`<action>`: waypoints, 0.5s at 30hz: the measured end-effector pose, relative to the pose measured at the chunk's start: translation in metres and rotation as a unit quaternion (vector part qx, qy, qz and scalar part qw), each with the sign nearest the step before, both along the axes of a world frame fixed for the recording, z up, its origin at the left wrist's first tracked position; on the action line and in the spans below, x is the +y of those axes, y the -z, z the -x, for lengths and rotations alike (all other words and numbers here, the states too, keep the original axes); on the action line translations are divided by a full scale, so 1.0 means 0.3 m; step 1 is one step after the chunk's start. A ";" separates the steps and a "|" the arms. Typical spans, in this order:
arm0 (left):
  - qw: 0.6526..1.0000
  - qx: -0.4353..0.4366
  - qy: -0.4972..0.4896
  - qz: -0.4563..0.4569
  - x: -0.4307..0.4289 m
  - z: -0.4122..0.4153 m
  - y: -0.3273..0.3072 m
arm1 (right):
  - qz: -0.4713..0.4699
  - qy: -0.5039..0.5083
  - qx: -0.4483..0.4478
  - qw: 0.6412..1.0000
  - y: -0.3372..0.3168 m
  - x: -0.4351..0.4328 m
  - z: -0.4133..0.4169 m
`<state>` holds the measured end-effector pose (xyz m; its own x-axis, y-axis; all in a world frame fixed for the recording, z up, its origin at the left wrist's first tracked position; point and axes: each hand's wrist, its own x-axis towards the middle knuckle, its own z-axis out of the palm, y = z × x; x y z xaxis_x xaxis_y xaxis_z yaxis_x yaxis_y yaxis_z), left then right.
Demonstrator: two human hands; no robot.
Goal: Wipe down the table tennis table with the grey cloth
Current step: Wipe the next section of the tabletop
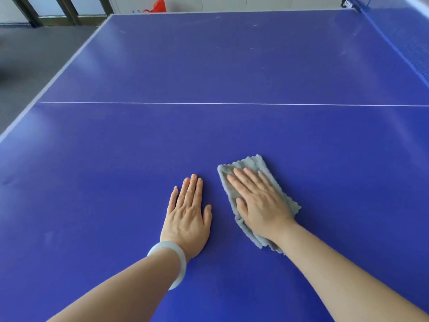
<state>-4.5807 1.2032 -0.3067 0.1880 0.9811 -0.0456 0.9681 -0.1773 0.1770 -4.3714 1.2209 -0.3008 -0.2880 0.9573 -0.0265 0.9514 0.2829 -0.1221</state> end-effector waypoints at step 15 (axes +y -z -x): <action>1.000 -0.009 0.016 0.019 0.004 0.007 0.007 | 0.005 0.103 -0.003 0.995 0.005 0.092 0.219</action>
